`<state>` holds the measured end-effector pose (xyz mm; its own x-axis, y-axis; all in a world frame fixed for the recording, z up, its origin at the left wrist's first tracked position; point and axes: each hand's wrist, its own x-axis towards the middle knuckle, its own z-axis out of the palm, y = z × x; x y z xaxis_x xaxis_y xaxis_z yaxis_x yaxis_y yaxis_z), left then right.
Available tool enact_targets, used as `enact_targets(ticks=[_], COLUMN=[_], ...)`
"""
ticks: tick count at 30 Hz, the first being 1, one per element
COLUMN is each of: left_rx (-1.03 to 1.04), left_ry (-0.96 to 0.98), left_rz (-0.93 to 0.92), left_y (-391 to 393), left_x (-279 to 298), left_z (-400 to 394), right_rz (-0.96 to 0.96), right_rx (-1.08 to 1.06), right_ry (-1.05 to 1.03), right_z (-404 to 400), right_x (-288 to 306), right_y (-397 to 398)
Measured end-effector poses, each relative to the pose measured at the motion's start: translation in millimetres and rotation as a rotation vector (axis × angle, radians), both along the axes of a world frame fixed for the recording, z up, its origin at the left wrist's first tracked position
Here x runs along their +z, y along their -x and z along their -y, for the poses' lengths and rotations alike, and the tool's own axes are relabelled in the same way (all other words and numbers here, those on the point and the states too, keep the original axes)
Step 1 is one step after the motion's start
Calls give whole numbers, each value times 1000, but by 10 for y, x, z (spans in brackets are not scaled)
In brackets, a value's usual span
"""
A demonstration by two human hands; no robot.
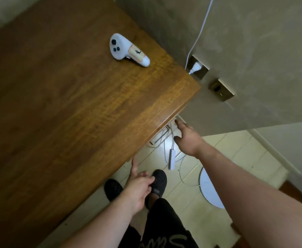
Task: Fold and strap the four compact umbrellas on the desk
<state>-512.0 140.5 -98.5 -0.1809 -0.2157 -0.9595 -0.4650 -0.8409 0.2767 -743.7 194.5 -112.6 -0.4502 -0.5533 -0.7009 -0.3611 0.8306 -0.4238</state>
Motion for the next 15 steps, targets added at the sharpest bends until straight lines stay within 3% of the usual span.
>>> enact_targets(ticks=[3,7,10,15], left_rx=[-93,-215,-321,-488], left_ry=[145,153,177,184], left_rz=[65,153,121,-34], left_y=[34,-25,-101,-271], left_x=[-122,-319,-310,118], left_z=[247,442,428,360], right_rz=[22,-41,-57,-19], right_rx=[75,150,145,49], right_ry=[11,-92,-111,46], right_z=[367,658,547,181], right_x=[-5,-119,-70,294], right_y=[60,83,79,31])
